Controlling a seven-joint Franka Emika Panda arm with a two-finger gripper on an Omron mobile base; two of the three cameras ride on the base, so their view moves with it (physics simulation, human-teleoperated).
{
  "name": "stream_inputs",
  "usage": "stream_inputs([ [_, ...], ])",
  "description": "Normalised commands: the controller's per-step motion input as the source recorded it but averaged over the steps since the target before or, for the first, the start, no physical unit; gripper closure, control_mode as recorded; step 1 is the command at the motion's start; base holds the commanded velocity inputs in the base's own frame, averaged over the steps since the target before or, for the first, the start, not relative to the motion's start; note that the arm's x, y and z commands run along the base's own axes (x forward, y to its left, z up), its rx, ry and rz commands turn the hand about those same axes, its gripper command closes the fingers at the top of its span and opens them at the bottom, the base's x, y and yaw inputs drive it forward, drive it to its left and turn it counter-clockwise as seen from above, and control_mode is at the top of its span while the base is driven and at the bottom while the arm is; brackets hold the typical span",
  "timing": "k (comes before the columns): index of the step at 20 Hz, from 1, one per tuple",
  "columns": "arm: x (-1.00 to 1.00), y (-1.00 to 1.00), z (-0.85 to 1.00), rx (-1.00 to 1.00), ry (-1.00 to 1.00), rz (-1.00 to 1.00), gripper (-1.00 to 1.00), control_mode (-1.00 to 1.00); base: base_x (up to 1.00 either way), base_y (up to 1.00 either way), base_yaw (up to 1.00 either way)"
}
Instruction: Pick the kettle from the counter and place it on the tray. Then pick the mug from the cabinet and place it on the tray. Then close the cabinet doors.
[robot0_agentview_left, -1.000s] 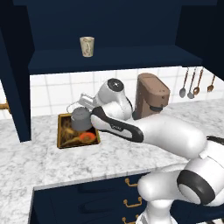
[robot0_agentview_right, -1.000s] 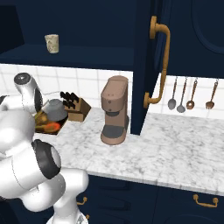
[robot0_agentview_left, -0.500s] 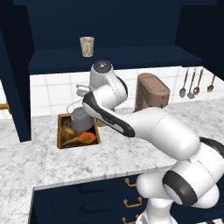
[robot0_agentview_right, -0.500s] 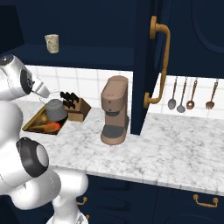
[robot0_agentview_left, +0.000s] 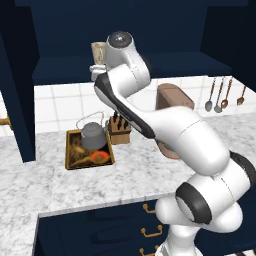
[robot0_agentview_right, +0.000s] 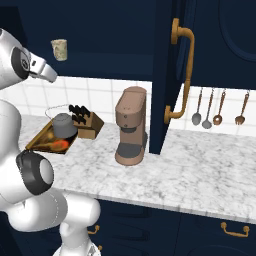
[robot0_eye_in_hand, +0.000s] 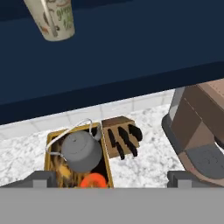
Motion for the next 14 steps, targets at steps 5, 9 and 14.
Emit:
stream_inputs([
  [5, 0.48, -0.40, 0.11, 0.04, -0.25, 0.14, -1.00, -1.00, 0.00, 0.00, 0.00],
  [9, 0.62, -0.01, -0.06, -0.04, -0.09, 0.07, -1.00, -1.00, 0.00, 0.00, 0.00],
  [14, 0.38, 0.10, 0.49, 0.00, -0.01, 0.08, -1.00, -1.00, 0.00, 0.00, 0.00],
])
